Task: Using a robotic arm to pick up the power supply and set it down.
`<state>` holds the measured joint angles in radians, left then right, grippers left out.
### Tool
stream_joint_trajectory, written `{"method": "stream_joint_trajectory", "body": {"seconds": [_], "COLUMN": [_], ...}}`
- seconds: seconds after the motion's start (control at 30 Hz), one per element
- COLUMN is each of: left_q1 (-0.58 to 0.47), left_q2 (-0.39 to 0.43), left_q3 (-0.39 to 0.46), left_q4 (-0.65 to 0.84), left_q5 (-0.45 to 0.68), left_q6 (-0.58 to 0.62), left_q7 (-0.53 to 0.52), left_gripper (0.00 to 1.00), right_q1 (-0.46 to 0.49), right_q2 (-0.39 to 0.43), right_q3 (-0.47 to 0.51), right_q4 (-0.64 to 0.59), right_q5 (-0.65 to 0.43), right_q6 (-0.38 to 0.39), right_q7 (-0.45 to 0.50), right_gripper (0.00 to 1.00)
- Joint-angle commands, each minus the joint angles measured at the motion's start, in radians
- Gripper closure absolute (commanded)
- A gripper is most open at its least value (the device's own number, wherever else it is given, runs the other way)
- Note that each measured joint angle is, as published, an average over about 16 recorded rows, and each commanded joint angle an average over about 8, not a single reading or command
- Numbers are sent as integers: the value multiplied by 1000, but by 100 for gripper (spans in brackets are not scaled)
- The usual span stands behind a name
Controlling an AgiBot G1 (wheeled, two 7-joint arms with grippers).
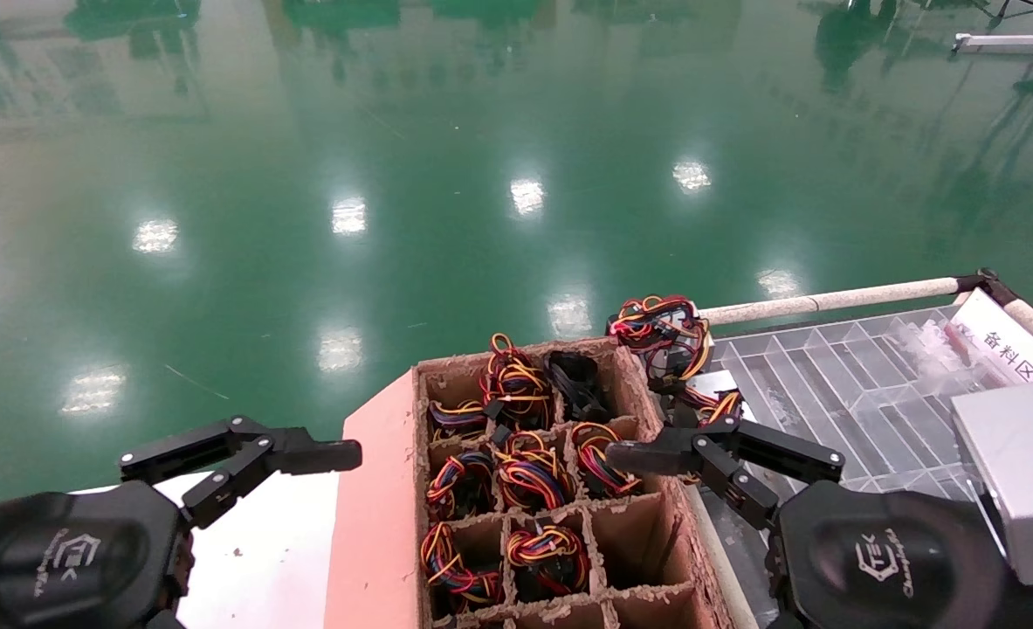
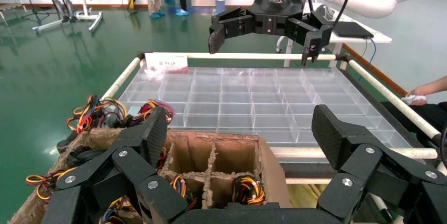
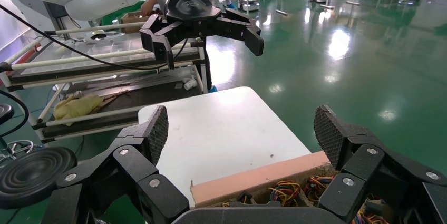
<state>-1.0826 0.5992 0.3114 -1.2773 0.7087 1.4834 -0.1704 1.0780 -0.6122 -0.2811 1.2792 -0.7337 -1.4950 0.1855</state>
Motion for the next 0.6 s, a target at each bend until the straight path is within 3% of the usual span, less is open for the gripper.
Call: {"method": "stream_joint_trajectory", "body": {"seconds": [0.03, 0.6], "left_q1": [0, 0], "left_q2": [0, 0], "left_q3": [0, 0], "left_q4": [0, 0], "left_q5": [0, 0], "left_q6": [0, 0], "left_q7": [0, 0], "left_gripper": [100, 100], "right_q1": [0, 0], "right_q2": [0, 0], "right_q3": [0, 0], "right_q4": [0, 0], "right_q5": [0, 0], "right_q6": [0, 0], "right_q7": [0, 0], "right_gripper": [0, 0]}}
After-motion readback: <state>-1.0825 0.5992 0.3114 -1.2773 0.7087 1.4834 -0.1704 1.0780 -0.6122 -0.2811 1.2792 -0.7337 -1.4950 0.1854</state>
